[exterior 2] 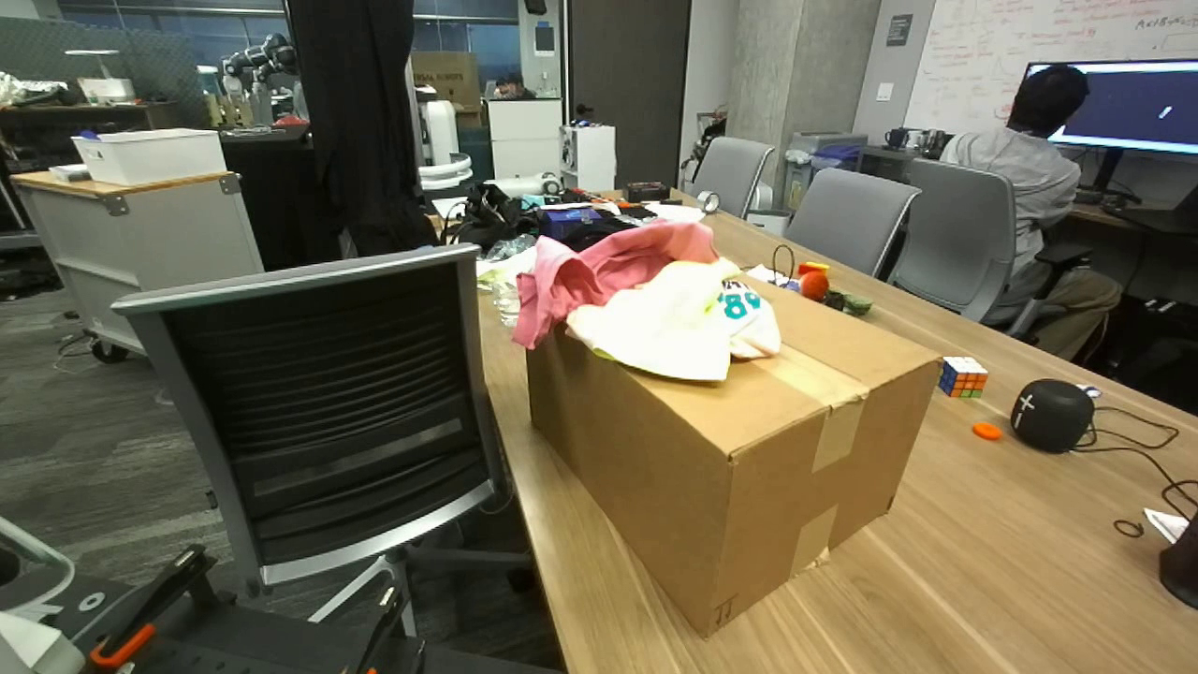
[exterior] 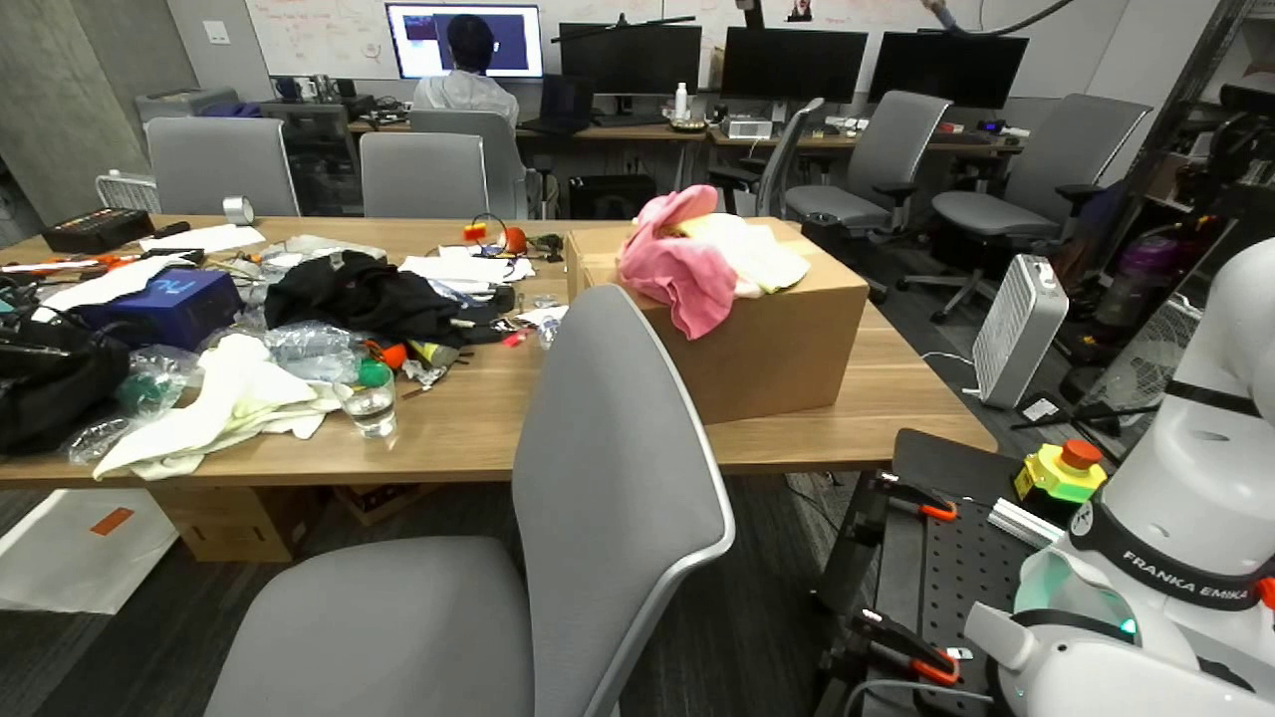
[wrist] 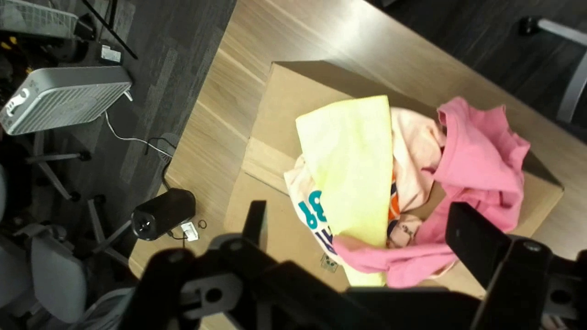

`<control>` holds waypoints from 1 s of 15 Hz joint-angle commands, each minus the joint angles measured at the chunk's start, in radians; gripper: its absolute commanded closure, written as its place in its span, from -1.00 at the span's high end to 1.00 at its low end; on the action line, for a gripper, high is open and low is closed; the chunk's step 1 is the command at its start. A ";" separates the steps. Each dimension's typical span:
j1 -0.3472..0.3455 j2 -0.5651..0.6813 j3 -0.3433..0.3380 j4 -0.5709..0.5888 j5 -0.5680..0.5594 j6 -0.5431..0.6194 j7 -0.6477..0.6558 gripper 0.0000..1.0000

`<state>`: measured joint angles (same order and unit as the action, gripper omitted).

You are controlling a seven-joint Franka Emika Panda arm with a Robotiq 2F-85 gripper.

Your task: Put the peach shirt, the green towel and the pink shirt on the top of the box

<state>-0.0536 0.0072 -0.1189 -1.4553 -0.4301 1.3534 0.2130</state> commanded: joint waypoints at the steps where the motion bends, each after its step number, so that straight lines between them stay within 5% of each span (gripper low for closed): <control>1: -0.018 -0.201 0.005 -0.233 0.038 0.025 -0.176 1.00; 5: -0.014 -0.383 -0.013 -0.449 0.153 0.082 -0.286 1.00; 8: -0.011 -0.500 -0.021 -0.595 0.281 0.156 -0.254 1.00; 15: -0.024 -0.677 0.028 -0.879 0.347 0.561 -0.189 1.00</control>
<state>-0.0665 -0.5782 -0.1203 -2.2117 -0.0872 1.7417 -0.0067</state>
